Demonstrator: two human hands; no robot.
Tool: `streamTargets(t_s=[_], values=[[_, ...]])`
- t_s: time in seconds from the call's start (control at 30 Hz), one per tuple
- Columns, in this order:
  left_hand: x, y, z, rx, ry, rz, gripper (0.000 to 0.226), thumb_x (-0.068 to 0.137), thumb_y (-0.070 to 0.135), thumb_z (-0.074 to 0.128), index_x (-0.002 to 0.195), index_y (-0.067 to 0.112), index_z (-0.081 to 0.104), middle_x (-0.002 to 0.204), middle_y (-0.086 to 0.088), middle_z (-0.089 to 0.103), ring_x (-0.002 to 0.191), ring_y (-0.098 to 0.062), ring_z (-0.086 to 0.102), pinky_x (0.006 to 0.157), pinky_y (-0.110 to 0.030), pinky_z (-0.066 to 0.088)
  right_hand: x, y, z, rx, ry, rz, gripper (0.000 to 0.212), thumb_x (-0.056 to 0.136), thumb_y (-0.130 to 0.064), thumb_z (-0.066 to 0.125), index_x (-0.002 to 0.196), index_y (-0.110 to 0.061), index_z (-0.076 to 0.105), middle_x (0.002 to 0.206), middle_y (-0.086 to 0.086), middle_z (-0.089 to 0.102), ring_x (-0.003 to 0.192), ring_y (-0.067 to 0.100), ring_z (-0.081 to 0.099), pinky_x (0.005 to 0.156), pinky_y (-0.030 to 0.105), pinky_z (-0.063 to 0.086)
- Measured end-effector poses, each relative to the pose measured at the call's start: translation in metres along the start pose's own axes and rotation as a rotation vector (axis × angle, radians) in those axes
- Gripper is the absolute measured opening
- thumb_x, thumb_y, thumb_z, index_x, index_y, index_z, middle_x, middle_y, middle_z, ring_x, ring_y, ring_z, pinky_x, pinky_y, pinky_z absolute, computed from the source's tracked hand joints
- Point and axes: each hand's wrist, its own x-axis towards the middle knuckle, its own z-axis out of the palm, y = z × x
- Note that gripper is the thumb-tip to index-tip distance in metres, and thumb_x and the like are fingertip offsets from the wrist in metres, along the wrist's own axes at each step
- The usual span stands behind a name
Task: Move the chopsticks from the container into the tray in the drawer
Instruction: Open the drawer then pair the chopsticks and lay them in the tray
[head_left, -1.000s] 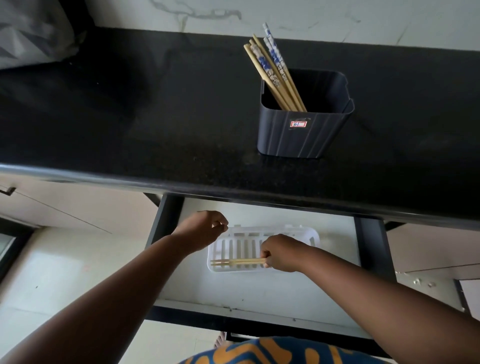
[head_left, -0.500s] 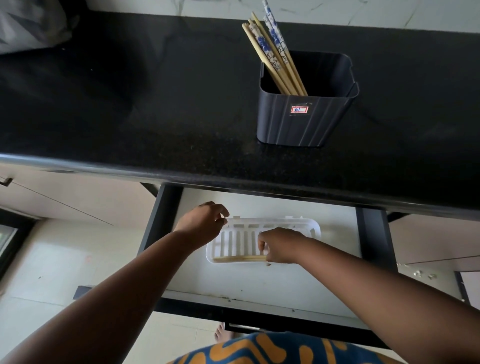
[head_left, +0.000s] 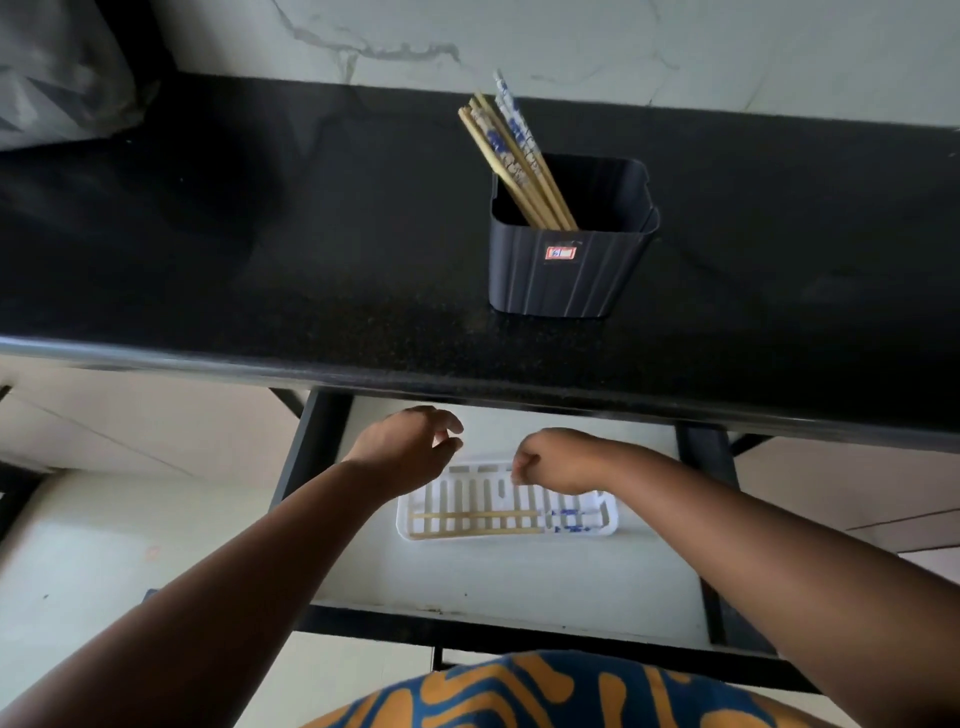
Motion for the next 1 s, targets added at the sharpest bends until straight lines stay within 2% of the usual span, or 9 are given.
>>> streamTargets(t_s=[0.1, 0.27, 0.43, 0.5, 0.53, 0.63, 0.7, 0.83, 1.0], values=[[0.0, 0.029, -0.029, -0.06, 0.091, 0.116, 0.02, 0.096, 0.027, 0.054, 0.109, 0.023, 0.069, 0.108, 0.003, 0.071, 0.091, -0.013, 0.066, 0.08, -0.034, 0.057, -0.031, -0.026, -0.03, -0.055, 0.015, -0.045, 0.036, 0.089, -0.047, 0.06, 0.113, -0.02, 0.067, 0.111, -0.002, 0.066, 0.099, 0.018, 0.06, 0.09, 0.035, 0.05], [-0.004, 0.067, -0.087, -0.285, 0.349, 0.213, 0.015, 0.093, 0.032, 0.059, 0.09, 0.027, 0.072, 0.079, 0.008, 0.071, 0.069, -0.006, 0.064, 0.063, -0.033, 0.053, -0.084, -0.066, -0.081, 0.004, 0.087, -0.157, 0.024, 0.087, -0.042, 0.064, 0.107, -0.029, 0.07, 0.104, -0.012, 0.07, 0.092, 0.008, 0.063, 0.085, 0.027, 0.052], [0.021, 0.076, -0.144, -0.414, 0.518, 0.206, 0.014, 0.09, 0.032, 0.065, 0.089, 0.022, 0.074, 0.077, 0.011, 0.071, 0.071, 0.001, 0.065, 0.065, -0.02, 0.049, -0.107, -0.085, -0.153, 0.141, 0.383, -0.26, 0.008, 0.087, -0.029, 0.067, 0.082, -0.025, 0.071, 0.071, -0.014, 0.073, 0.061, 0.002, 0.065, 0.061, 0.025, 0.055], [0.034, 0.076, -0.16, -0.433, 0.533, 0.177, 0.01, 0.089, 0.032, 0.066, 0.089, 0.025, 0.073, 0.075, 0.017, 0.069, 0.073, 0.006, 0.063, 0.063, -0.01, 0.045, -0.102, -0.085, -0.179, 0.203, 0.561, -0.265, 0.01, 0.086, -0.025, 0.068, 0.077, -0.025, 0.071, 0.068, -0.012, 0.072, 0.057, 0.003, 0.065, 0.053, 0.023, 0.054], [0.041, 0.075, -0.167, -0.438, 0.527, 0.16, 0.007, 0.089, 0.031, 0.066, 0.089, 0.028, 0.073, 0.077, 0.018, 0.068, 0.076, 0.005, 0.064, 0.065, -0.011, 0.046, -0.096, -0.083, -0.19, 0.236, 0.637, -0.256, 0.01, 0.085, -0.021, 0.067, 0.077, -0.024, 0.071, 0.07, -0.008, 0.073, 0.058, 0.006, 0.067, 0.051, 0.024, 0.055], [0.061, 0.075, -0.182, -0.419, 0.504, 0.111, 0.011, 0.088, 0.028, 0.066, 0.082, 0.037, 0.067, 0.085, 0.011, 0.07, 0.083, -0.01, 0.067, 0.074, -0.028, 0.052, -0.072, -0.077, -0.213, 0.306, 0.784, -0.202, 0.014, 0.086, -0.013, 0.062, 0.077, -0.017, 0.072, 0.08, -0.003, 0.074, 0.065, 0.017, 0.07, 0.057, 0.036, 0.059], [0.073, 0.078, -0.188, -0.38, 0.487, 0.093, 0.014, 0.088, 0.029, 0.065, 0.079, 0.038, 0.064, 0.087, 0.008, 0.07, 0.084, -0.013, 0.066, 0.076, -0.032, 0.052, -0.053, -0.072, -0.219, 0.281, 0.83, -0.156, 0.014, 0.086, -0.011, 0.061, 0.078, -0.014, 0.072, 0.082, -0.006, 0.072, 0.065, 0.013, 0.067, 0.059, 0.035, 0.058], [0.093, 0.085, -0.188, -0.297, 0.425, 0.092, 0.006, 0.087, 0.026, 0.065, 0.091, 0.026, 0.069, 0.093, 0.003, 0.073, 0.086, -0.015, 0.067, 0.077, -0.036, 0.055, -0.021, -0.065, -0.224, 0.215, 0.866, -0.057, 0.009, 0.086, -0.021, 0.068, 0.082, -0.014, 0.072, 0.077, 0.001, 0.069, 0.067, 0.016, 0.066, 0.061, 0.032, 0.055], [0.105, 0.088, -0.182, -0.284, 0.395, 0.111, 0.016, 0.087, 0.024, 0.067, 0.103, 0.025, 0.071, 0.099, 0.005, 0.073, 0.088, -0.011, 0.067, 0.077, -0.033, 0.056, -0.002, -0.065, -0.228, 0.162, 0.87, -0.047, 0.012, 0.085, -0.026, 0.07, 0.076, -0.019, 0.068, 0.071, -0.005, 0.064, 0.06, 0.006, 0.055, 0.046, 0.024, 0.041]])
